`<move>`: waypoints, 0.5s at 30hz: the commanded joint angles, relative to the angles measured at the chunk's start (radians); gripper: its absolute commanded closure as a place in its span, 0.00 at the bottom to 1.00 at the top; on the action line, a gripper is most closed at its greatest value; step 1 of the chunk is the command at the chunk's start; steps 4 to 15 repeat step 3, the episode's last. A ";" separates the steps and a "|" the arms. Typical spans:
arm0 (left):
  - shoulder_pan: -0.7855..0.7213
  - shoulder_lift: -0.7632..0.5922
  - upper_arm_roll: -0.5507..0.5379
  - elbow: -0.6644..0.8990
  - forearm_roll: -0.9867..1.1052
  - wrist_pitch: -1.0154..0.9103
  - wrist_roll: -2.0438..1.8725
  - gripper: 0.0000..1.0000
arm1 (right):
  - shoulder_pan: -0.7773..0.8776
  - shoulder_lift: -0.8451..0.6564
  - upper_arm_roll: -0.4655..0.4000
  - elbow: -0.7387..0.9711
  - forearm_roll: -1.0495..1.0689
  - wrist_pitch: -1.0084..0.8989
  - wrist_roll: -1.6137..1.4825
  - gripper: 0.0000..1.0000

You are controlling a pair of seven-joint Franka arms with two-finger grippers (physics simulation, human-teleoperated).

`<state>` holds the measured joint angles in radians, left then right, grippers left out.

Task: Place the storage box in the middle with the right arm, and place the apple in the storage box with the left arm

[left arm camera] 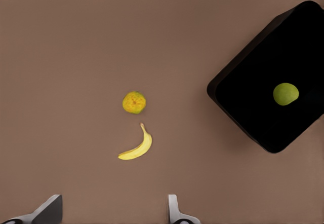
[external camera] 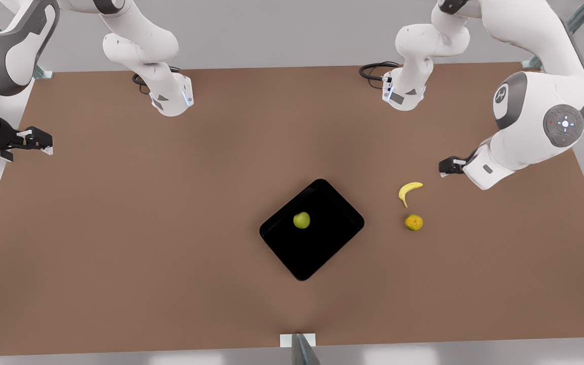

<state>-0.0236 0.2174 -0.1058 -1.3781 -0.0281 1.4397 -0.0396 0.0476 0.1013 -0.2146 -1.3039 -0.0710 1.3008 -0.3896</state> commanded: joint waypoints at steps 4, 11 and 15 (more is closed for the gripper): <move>0.004 0.007 0.000 0.002 -0.007 0.001 0.000 0.00 | 0.000 0.000 0.000 0.000 0.000 0.000 0.002 0.00; 0.004 0.007 0.000 0.002 -0.007 0.001 0.000 0.00 | 0.000 0.000 0.000 0.000 0.000 0.000 0.002 0.00; 0.004 0.007 0.000 0.002 -0.007 0.001 0.000 0.00 | 0.000 0.000 0.000 0.000 0.000 0.000 0.002 0.00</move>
